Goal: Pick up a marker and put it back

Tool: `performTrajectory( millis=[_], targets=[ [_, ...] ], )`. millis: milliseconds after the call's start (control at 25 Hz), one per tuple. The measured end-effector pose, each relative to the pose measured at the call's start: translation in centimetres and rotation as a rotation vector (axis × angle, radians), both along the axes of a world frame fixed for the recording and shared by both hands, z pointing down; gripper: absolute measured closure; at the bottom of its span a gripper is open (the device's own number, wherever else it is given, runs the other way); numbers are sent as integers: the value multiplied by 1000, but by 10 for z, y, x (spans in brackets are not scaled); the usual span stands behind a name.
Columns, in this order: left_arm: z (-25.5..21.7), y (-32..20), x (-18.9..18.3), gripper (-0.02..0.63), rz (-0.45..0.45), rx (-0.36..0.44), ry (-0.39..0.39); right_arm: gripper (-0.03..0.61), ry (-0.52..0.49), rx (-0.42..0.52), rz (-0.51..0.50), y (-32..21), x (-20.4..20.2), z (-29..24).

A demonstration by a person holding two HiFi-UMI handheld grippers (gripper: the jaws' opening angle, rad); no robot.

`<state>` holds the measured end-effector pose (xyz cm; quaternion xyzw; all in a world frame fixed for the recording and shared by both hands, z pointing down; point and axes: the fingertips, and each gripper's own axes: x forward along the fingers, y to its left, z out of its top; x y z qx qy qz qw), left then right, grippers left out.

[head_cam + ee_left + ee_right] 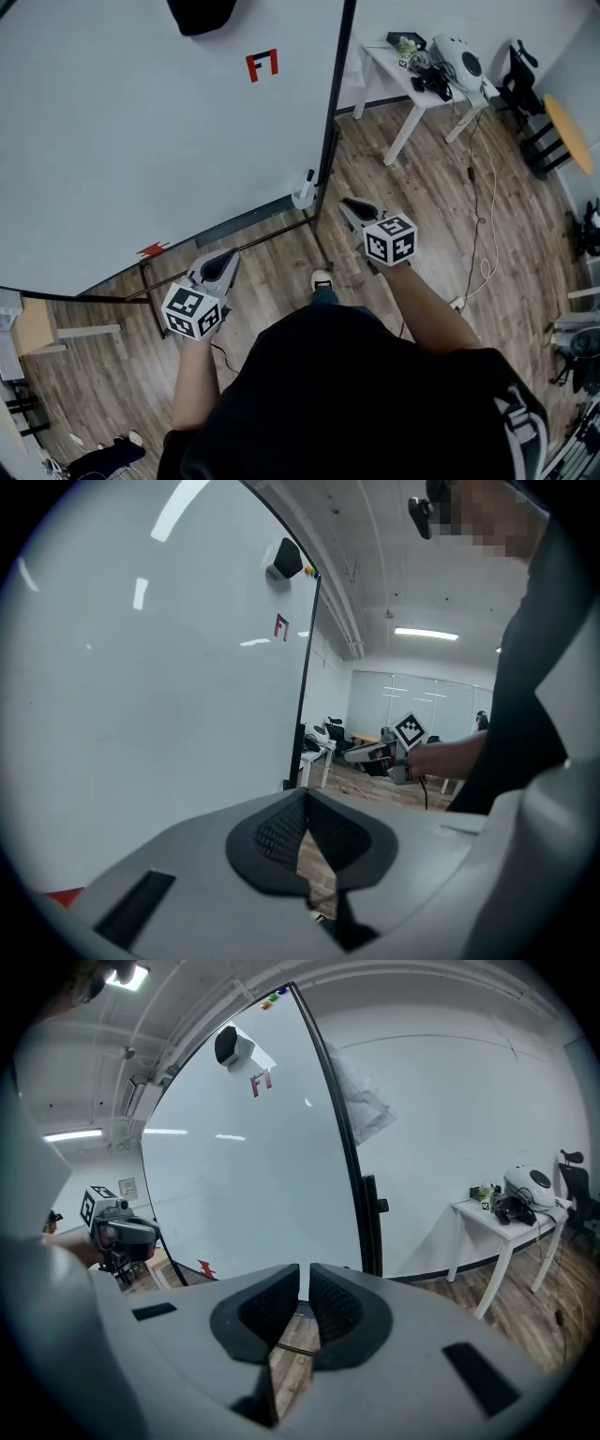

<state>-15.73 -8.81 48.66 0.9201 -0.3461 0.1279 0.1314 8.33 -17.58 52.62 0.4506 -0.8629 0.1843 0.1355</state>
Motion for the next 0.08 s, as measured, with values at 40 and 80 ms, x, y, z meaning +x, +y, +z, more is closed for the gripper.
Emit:
performTrajectory(
  millis=[40,80],
  targets=[
    [0,2,0,603,1,0,1,549,0,0,1,2,0,0],
    [0,4,1,603,2,0,2,551,0,0,1,5,0,0]
  ],
)
